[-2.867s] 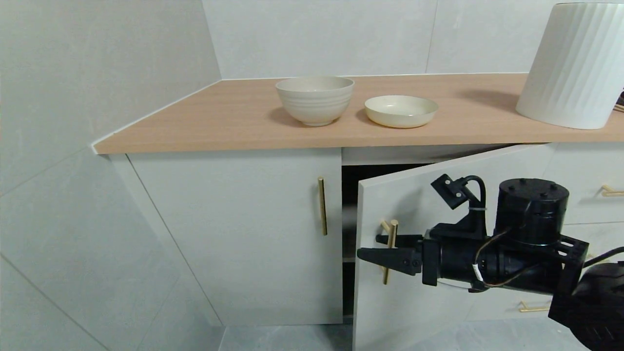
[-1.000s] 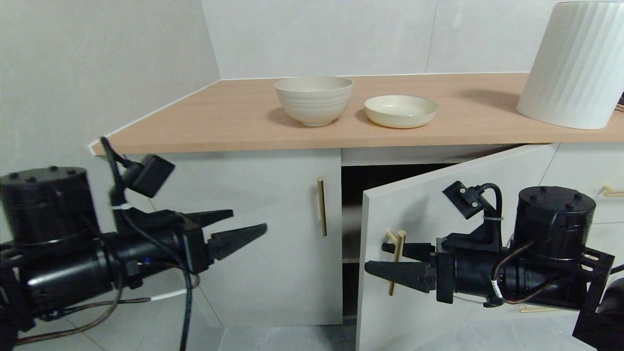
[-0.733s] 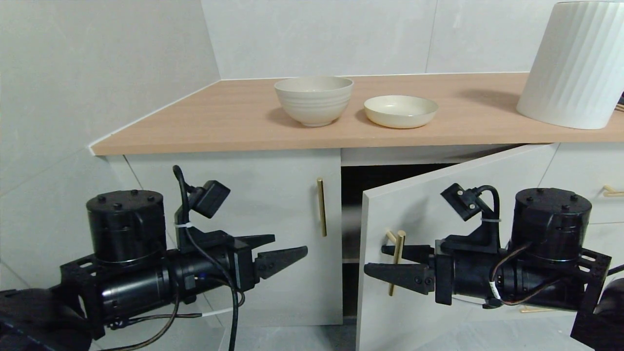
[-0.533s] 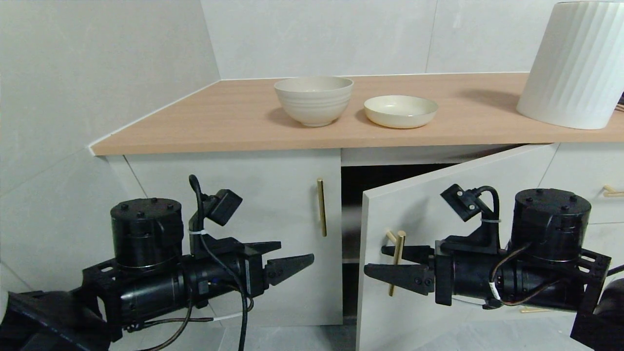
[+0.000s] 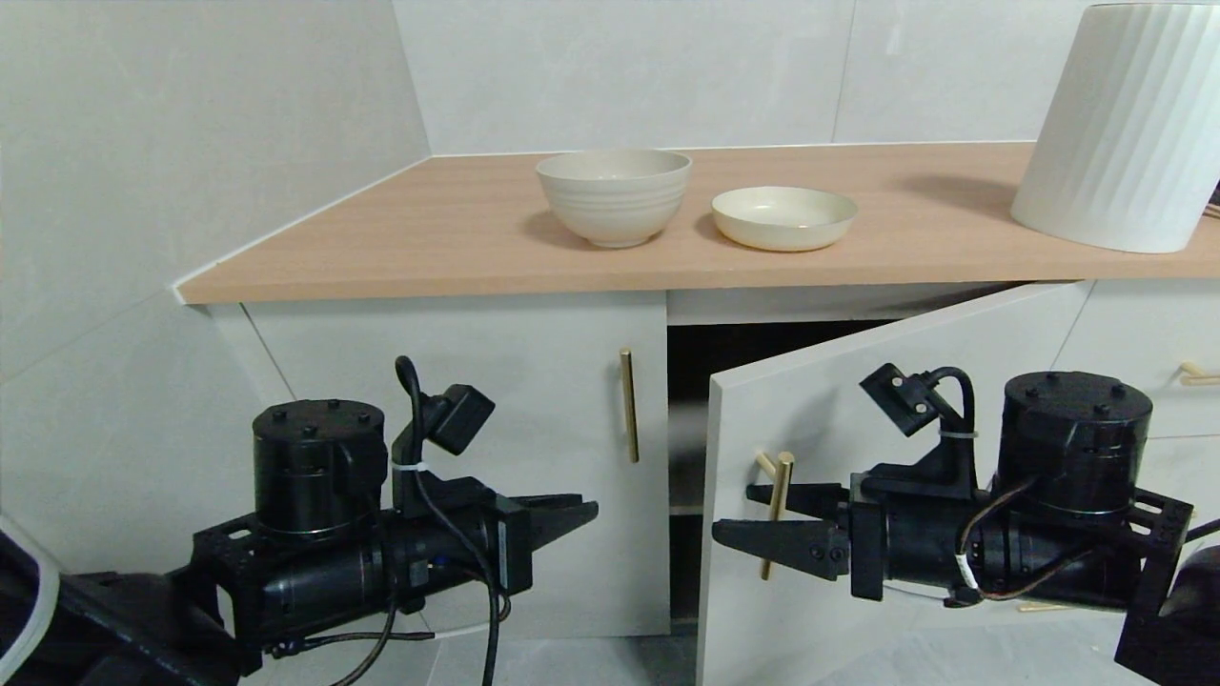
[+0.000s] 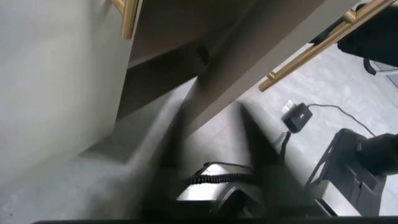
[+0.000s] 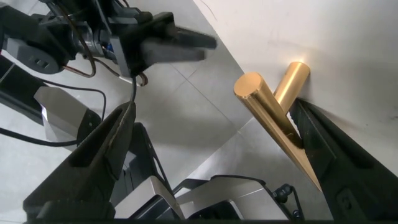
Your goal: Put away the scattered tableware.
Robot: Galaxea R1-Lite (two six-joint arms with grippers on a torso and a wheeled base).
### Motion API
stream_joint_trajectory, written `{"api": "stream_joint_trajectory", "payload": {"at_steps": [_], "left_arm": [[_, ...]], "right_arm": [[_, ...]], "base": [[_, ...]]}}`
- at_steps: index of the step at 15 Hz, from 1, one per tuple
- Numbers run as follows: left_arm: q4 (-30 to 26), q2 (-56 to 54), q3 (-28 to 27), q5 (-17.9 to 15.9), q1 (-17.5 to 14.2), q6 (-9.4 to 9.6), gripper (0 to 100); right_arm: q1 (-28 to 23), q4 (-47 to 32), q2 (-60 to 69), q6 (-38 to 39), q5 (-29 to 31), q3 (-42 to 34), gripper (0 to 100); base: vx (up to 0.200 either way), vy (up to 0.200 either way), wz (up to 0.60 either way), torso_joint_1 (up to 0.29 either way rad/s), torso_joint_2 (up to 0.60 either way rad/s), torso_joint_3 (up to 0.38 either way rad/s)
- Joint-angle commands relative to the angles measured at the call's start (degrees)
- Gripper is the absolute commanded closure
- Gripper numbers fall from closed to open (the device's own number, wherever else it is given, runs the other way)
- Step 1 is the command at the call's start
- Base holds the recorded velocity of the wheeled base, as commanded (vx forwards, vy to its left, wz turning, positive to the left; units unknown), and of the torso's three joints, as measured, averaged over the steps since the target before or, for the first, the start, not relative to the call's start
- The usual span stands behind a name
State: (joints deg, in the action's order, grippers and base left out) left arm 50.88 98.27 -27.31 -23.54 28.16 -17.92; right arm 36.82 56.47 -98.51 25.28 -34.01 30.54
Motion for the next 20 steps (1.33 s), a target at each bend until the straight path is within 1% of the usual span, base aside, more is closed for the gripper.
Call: {"api": "stream_joint_trajectory", "payload": {"at_steps": [1,3,5,6,7,8,9,12,13,14,16,17,18,20], "left_arm": [[1.2,0.3,0.0,0.0,0.3,-0.01,100],[4.2,2.0,-0.5,0.2,0.6,-0.01,100],[8.1,3.9,-3.1,0.4,0.6,-0.01,100],[11.3,6.0,-6.3,0.6,0.6,-0.01,100],[12.8,7.9,-9.0,0.5,0.6,-0.01,100],[13.0,9.4,-11.4,0.4,0.8,-0.10,100],[13.1,10.5,-12.9,0.3,1.8,-0.45,100],[14.2,13.4,-11.9,0.7,4.8,0.08,100],[15.5,14.7,-11.6,0.8,5.7,-0.01,100],[18.7,18.4,-11.3,1.5,8.1,0.08,100],[25.5,22.3,-11.6,4.8,9.9,-0.01,100],[28.1,23.9,-11.7,5.3,11.0,0.08,100],[28.2,24.2,-11.7,5.3,11.5,0.08,100],[28.5,26.7,-13.1,5.3,13.6,0.17,100]], "right_arm": [[0.0,0.0,-0.3,0.0,0.0,0.0,0],[0.0,0.0,-0.2,-0.1,0.0,-0.1,0],[0.1,0.0,-0.2,-0.1,0.0,-0.3,0],[0.6,0.0,0.2,-0.1,0.0,-1.0,0],[0.9,0.0,0.3,-0.1,0.0,-1.3,0],[0.9,0.0,0.3,-0.1,0.1,-1.4,0],[0.9,0.5,0.3,-0.1,0.1,-2.0,0],[0.9,4.8,1.7,0.0,0.2,-4.0,0],[0.9,4.9,1.7,0.0,0.2,-4.0,0],[0.9,4.9,1.7,0.0,0.2,-4.1,0],[0.8,4.9,1.6,0.0,0.0,-4.3,0],[0.8,4.9,1.4,-0.1,0.1,-4.3,0],[0.8,4.9,1.3,-0.1,0.1,-4.3,0],[0.8,4.9,1.6,-0.2,0.3,-4.3,0]], "base": [[0.000,0.000,0.00,0.000,0.00,0.000],[0.000,0.000,0.00,0.000,0.00,0.000],[0.000,0.000,0.00,0.000,0.00,0.000],[0.000,0.000,0.00,0.000,0.00,0.000],[0.000,0.000,0.00,0.000,0.00,0.000],[0.000,0.000,0.00,0.000,0.00,0.000],[0.000,0.000,0.00,0.000,0.00,0.000],[0.000,0.000,0.00,0.000,0.00,0.000],[0.000,0.000,0.00,0.000,0.00,0.000],[0.000,0.000,0.00,0.000,0.00,0.000],[0.000,0.000,0.00,0.000,0.00,0.000],[0.000,0.000,0.00,0.000,0.00,0.000],[0.000,0.000,0.00,0.000,0.00,0.000],[0.000,0.000,0.00,0.000,0.00,0.000]]}}
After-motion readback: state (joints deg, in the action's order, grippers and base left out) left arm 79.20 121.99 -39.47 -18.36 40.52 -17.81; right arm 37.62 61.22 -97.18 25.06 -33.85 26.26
